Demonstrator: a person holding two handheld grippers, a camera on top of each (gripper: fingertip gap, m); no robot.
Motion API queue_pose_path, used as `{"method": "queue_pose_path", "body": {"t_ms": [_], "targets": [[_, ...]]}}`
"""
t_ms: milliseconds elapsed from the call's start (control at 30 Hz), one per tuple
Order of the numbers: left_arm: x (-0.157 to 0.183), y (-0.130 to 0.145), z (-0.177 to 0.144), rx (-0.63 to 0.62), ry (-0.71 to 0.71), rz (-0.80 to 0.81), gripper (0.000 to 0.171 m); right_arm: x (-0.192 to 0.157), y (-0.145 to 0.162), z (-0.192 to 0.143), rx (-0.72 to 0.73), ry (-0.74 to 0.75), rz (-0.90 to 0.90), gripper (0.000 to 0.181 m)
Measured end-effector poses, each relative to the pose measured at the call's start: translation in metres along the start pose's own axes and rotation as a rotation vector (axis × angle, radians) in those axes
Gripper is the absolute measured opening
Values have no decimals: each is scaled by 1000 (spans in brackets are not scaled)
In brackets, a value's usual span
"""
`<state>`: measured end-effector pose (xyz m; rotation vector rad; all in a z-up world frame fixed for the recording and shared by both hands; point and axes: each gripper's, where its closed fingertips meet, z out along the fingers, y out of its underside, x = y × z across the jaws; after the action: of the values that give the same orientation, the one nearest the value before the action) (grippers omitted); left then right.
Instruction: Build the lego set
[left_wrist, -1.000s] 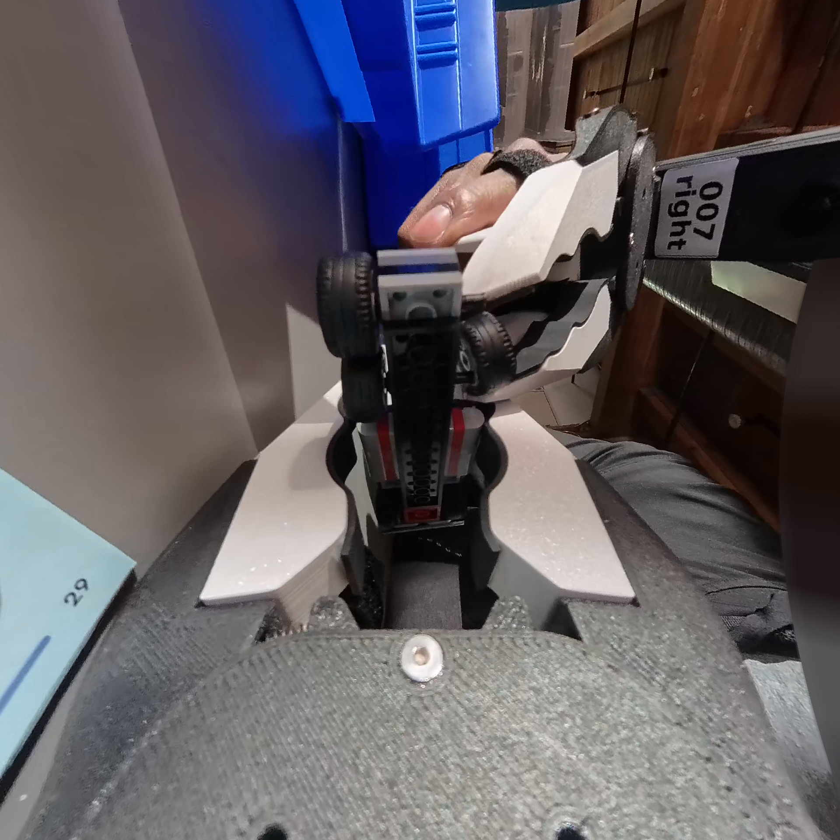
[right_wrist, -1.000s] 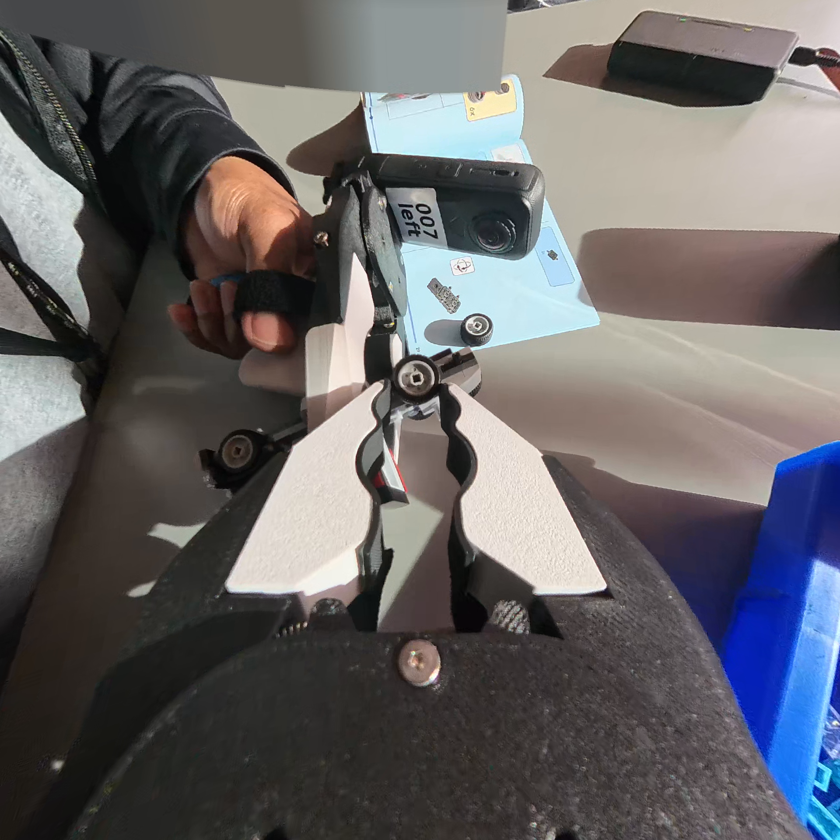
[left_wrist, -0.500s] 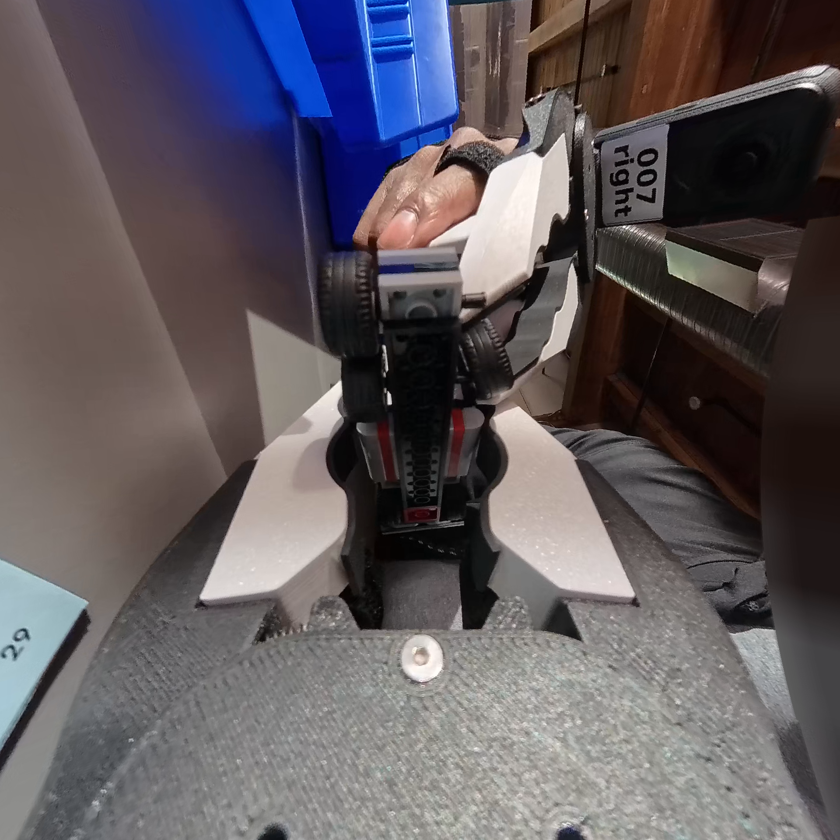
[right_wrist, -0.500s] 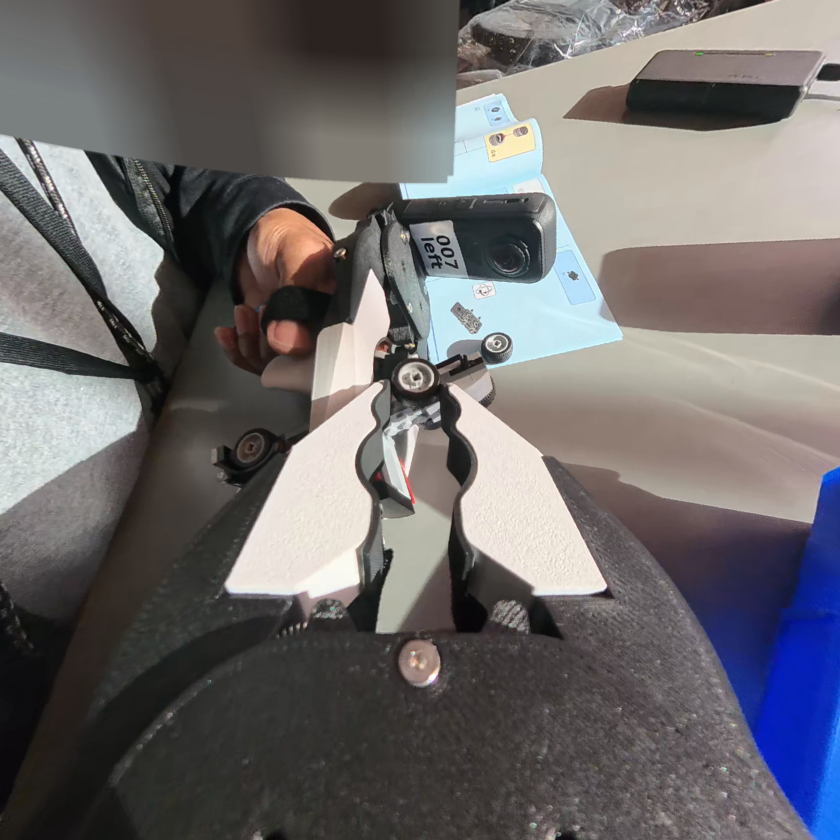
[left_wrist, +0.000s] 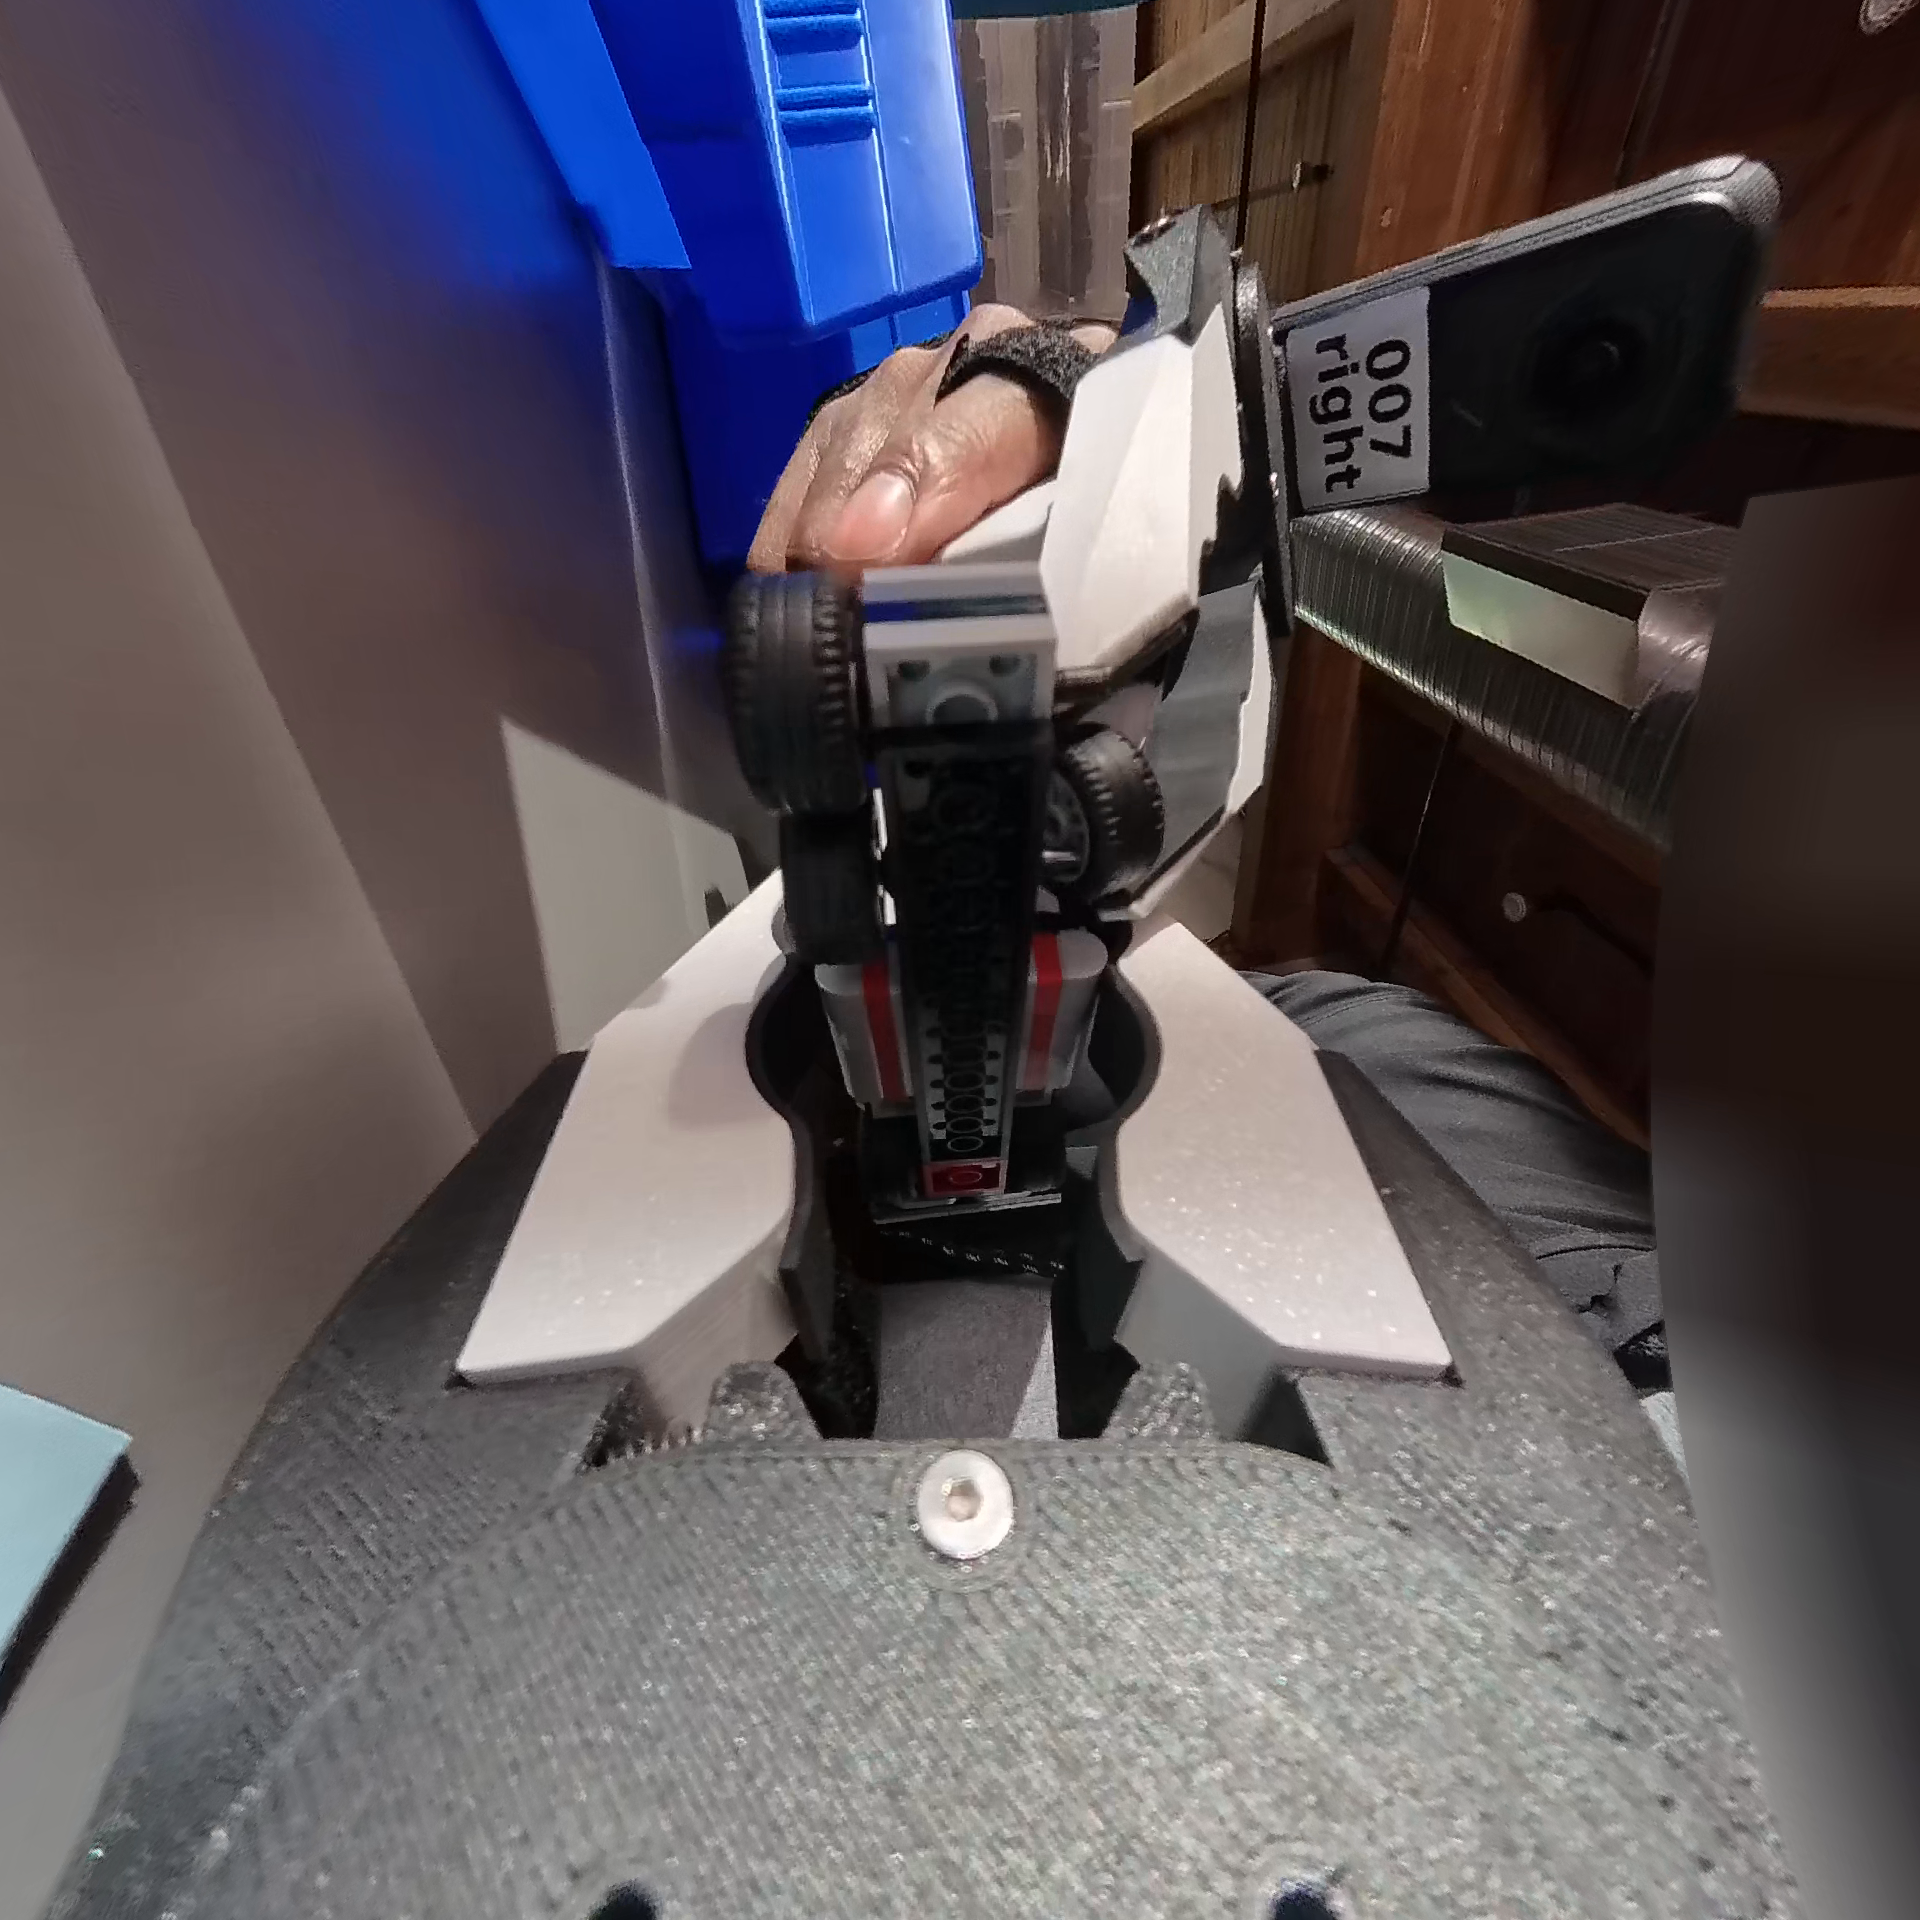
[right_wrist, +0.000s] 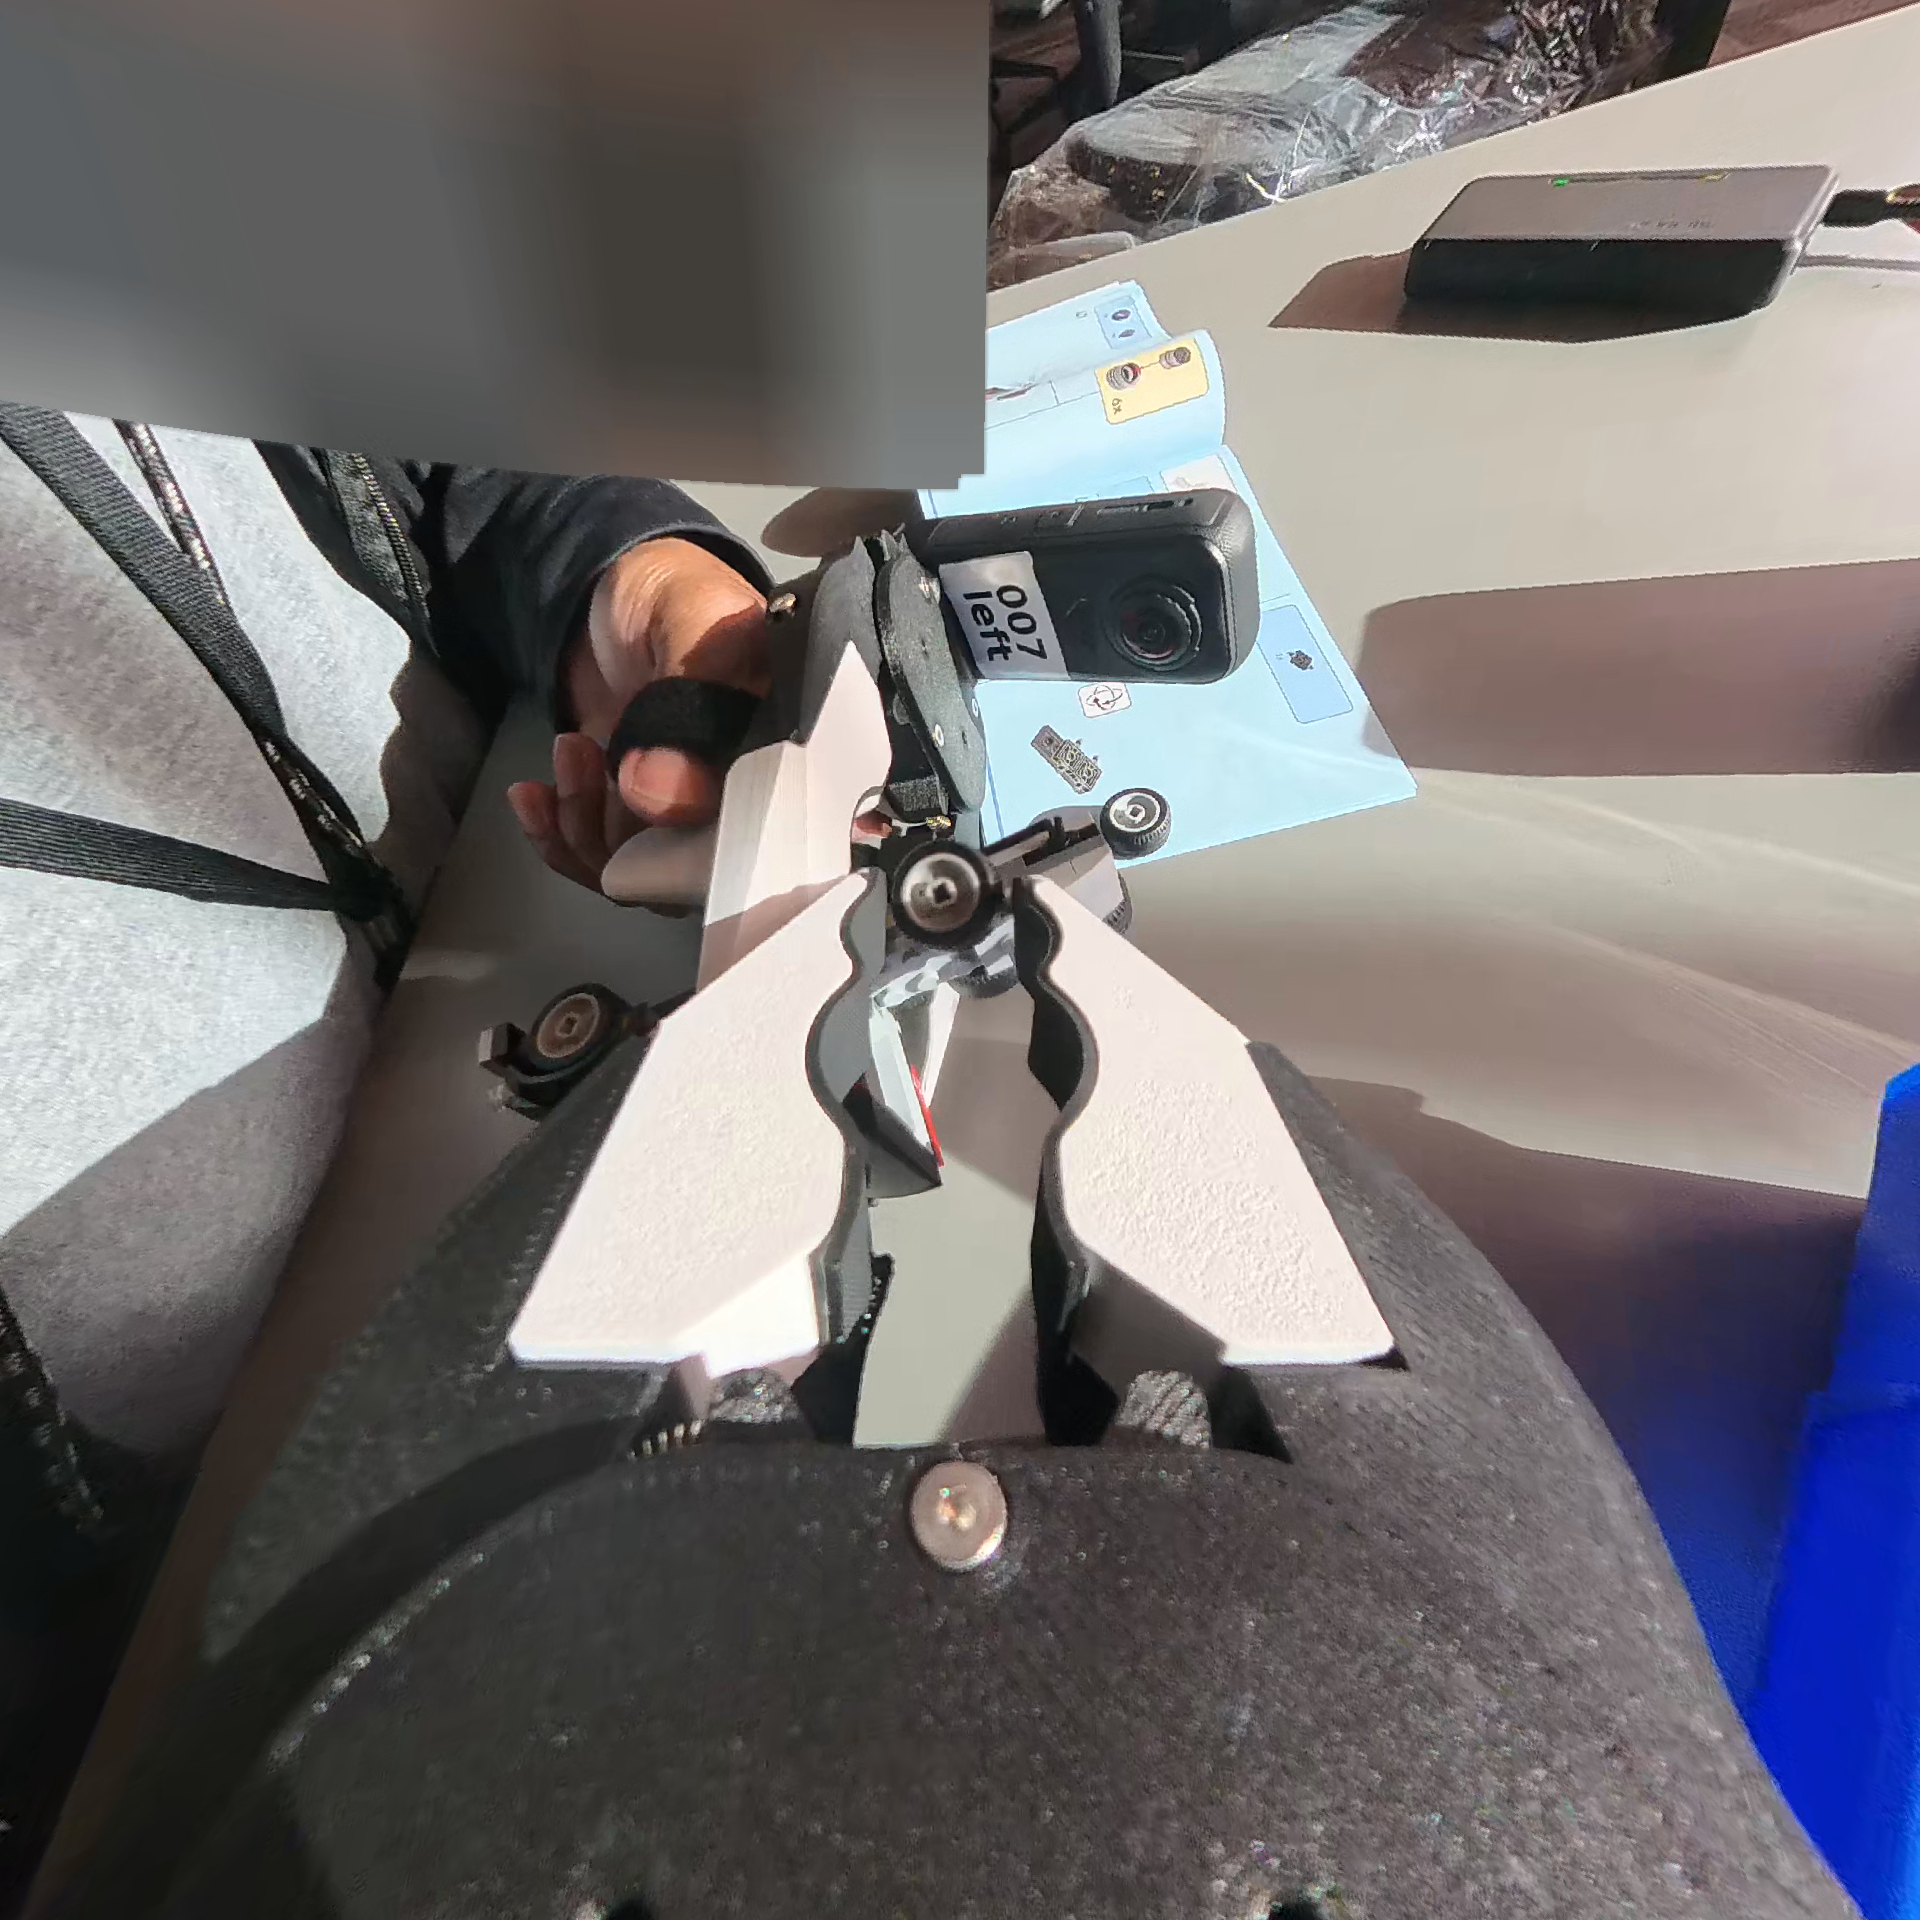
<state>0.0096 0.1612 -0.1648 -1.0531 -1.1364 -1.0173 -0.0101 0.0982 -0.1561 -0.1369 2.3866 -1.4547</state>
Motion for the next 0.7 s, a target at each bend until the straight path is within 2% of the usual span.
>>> {"method": "queue_pose_path", "body": {"t_ms": [233, 333, 433, 533, 600, 700], "targets": [[1, -2, -1, 8, 12, -8, 52, 3, 0, -2, 11, 3, 26, 27], [1, -4, -2, 19, 10, -7, 52, 11, 3, -3, -7, 49, 42, 31], [-5, -7, -5, 31, -35, -2, 52, 28, -2, -11, 13, 173, 95, 32], [-8, -13, -9, 52, -67, 11, 52, 56, -4, -28, 45, 372, 188, 33], [-9, -15, -11, 61, -88, 18, 52, 69, 1, -35, 54, 463, 230, 33], [-14, -19, -15, 82, -125, 22, 52, 87, 15, -27, 26, 544, 280, 33]]}}
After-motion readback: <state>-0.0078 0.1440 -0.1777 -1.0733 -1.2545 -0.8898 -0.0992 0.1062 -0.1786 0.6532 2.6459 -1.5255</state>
